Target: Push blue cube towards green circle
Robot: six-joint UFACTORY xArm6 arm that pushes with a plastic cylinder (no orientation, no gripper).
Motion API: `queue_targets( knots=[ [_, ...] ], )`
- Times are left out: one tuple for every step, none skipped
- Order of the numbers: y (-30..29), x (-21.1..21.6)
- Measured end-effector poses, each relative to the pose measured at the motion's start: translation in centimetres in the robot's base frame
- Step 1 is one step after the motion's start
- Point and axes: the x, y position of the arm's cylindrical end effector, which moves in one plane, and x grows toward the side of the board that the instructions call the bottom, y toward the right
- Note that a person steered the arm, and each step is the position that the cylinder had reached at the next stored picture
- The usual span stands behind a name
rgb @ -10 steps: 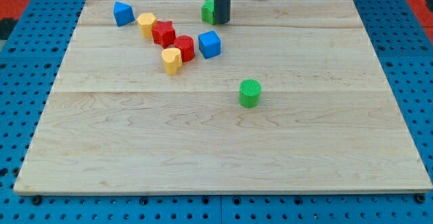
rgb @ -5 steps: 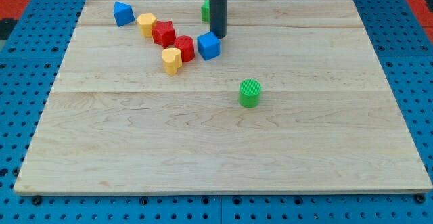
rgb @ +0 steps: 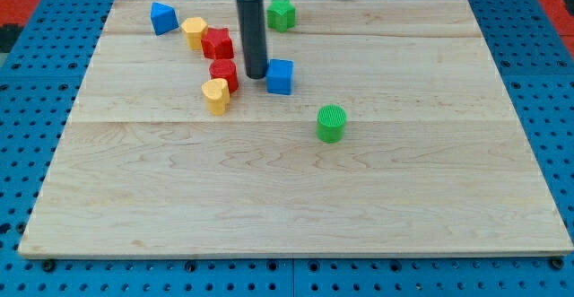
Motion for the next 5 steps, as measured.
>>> queue_targets(
  knots=[
    [9.5,-2.2],
    [3.0,-1.0],
    [-0.2,0.7],
    [5.0,3.7],
    [12.4,3.2]
  ],
)
